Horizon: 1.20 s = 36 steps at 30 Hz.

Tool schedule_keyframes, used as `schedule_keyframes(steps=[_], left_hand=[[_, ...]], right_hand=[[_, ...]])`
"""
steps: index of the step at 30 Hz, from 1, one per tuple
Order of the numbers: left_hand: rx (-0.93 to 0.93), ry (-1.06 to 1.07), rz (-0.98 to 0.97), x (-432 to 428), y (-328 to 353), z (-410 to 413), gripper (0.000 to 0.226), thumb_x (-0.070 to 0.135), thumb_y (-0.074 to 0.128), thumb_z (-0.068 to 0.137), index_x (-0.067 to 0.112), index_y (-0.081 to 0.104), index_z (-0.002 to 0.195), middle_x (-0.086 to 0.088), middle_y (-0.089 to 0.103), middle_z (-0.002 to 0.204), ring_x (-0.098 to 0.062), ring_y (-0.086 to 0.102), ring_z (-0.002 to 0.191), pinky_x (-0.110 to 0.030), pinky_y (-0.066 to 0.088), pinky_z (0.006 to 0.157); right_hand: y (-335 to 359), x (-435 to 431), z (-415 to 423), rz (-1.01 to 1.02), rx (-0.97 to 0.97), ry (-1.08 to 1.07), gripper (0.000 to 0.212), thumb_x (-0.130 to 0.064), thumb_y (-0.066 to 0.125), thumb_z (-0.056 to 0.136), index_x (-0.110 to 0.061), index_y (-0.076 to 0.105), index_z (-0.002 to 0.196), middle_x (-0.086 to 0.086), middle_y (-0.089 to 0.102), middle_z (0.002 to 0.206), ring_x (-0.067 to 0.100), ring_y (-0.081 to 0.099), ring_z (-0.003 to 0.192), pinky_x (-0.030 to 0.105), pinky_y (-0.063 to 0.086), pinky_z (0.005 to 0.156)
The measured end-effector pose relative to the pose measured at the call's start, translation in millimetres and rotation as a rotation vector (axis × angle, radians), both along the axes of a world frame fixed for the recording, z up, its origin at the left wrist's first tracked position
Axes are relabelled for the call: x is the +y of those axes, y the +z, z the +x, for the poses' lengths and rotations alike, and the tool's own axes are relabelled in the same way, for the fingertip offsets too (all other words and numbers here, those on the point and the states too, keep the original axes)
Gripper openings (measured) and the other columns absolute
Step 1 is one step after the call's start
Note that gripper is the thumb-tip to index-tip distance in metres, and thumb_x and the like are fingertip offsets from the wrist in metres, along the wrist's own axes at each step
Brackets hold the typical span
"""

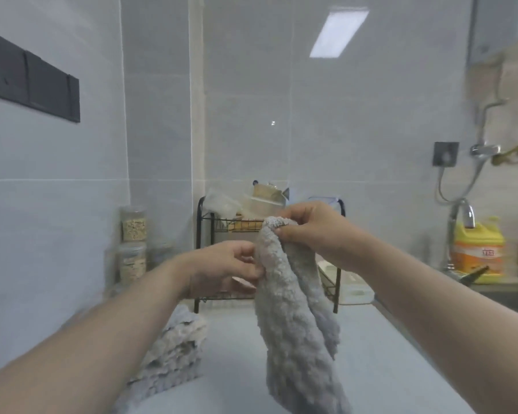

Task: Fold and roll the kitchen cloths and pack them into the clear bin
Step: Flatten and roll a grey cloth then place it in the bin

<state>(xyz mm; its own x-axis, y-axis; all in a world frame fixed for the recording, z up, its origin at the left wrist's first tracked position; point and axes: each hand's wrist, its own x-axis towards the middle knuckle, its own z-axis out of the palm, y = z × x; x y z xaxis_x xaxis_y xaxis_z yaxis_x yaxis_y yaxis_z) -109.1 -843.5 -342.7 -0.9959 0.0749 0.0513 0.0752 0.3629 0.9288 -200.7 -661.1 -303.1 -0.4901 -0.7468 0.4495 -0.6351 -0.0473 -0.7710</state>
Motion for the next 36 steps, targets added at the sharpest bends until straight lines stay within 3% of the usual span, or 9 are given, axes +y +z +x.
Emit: schedule_keyframes(steps=[3,5,8,13,18,24,31,34,36], left_hand=[[0.083,0.099,-0.046,25,-3,-17,0.031,0.016,0.073,0.082,-0.002,0.063,0.106,-0.011,0.069,0.105,-0.025,0.064,0.101,-0.045,0.046,0.101],[0.187,0.222,-0.235,31,3,-23,0.011,0.015,0.072,0.082,0.009,0.063,0.081,0.0,0.069,0.084,-0.016,0.064,0.086,-0.038,0.049,0.093],[0.328,0.401,-0.431,27,19,-29,0.026,0.016,0.074,0.079,0.02,0.056,0.061,0.013,0.06,0.06,-0.006,0.056,0.063,-0.027,0.047,0.066],[0.362,0.503,-0.727,13,35,-43,0.014,0.023,0.078,0.075,0.02,0.067,0.067,0.001,0.067,0.068,-0.014,0.061,0.067,-0.032,0.05,0.068],[0.405,0.607,-0.956,-18,32,-61,0.014,0.013,0.065,0.081,0.018,0.063,0.068,0.003,0.061,0.066,-0.02,0.059,0.068,-0.029,0.041,0.059],[0.568,0.723,-1.075,-25,28,-60,0.017,0.004,0.053,0.08,0.019,0.061,0.079,0.007,0.055,0.074,-0.019,0.051,0.073,-0.029,0.033,0.056],[0.206,0.396,-1.066,-16,-57,-26,0.01,0.012,0.052,0.071,0.022,0.051,0.072,0.009,0.059,0.082,-0.014,0.055,0.08,-0.033,0.045,0.067],[-0.02,0.244,-1.061,-10,-123,-13,0.009,0.021,0.051,0.072,0.029,0.048,0.07,0.008,0.061,0.096,-0.013,0.056,0.091,-0.029,0.049,0.079],[-0.163,0.119,-1.033,2,-150,-4,0.005,0.025,0.05,0.07,0.027,0.05,0.075,0.006,0.056,0.091,-0.014,0.055,0.086,-0.027,0.046,0.072]], right_hand=[[7,29,-10,0.024,0.215,-0.22,0.017,-0.017,0.073,0.08,-0.032,0.073,0.072,-0.013,0.071,0.077,-0.001,0.064,0.073,0.016,0.052,0.071],[12,48,-17,0.084,0.383,-0.334,0.012,-0.019,0.075,0.078,-0.03,0.072,0.075,-0.015,0.067,0.075,-0.004,0.06,0.071,0.006,0.043,0.064],[16,74,-31,0.233,0.518,-0.413,0.014,-0.019,0.077,0.077,-0.014,0.072,0.089,-0.007,0.064,0.079,0.007,0.057,0.077,0.015,0.042,0.064],[12,95,-66,0.439,0.593,-0.507,0.02,-0.023,0.075,0.076,-0.008,0.069,0.087,0.012,0.067,0.084,0.012,0.049,0.068,0.022,0.037,0.057],[-4,86,-101,0.341,0.554,-0.605,0.007,-0.014,0.066,0.077,-0.007,0.068,0.079,-0.001,0.058,0.069,0.014,0.05,0.065,0.022,0.037,0.052],[-19,55,-120,0.182,0.537,-0.708,0.011,-0.006,0.058,0.079,-0.016,0.062,0.077,0.002,0.059,0.074,0.023,0.052,0.07,0.029,0.039,0.058],[-85,74,-89,0.636,0.498,-0.447,0.015,-0.019,0.065,0.075,-0.021,0.07,0.089,-0.007,0.062,0.085,0.012,0.057,0.08,0.023,0.044,0.067],[-138,82,-61,0.867,0.402,-0.289,0.026,-0.021,0.063,0.079,-0.021,0.069,0.104,-0.005,0.063,0.107,0.013,0.06,0.096,0.022,0.049,0.079],[-165,87,-46,1.033,0.38,-0.204,0.029,-0.023,0.061,0.079,-0.02,0.067,0.107,-0.004,0.061,0.106,0.016,0.058,0.093,0.023,0.047,0.076]])
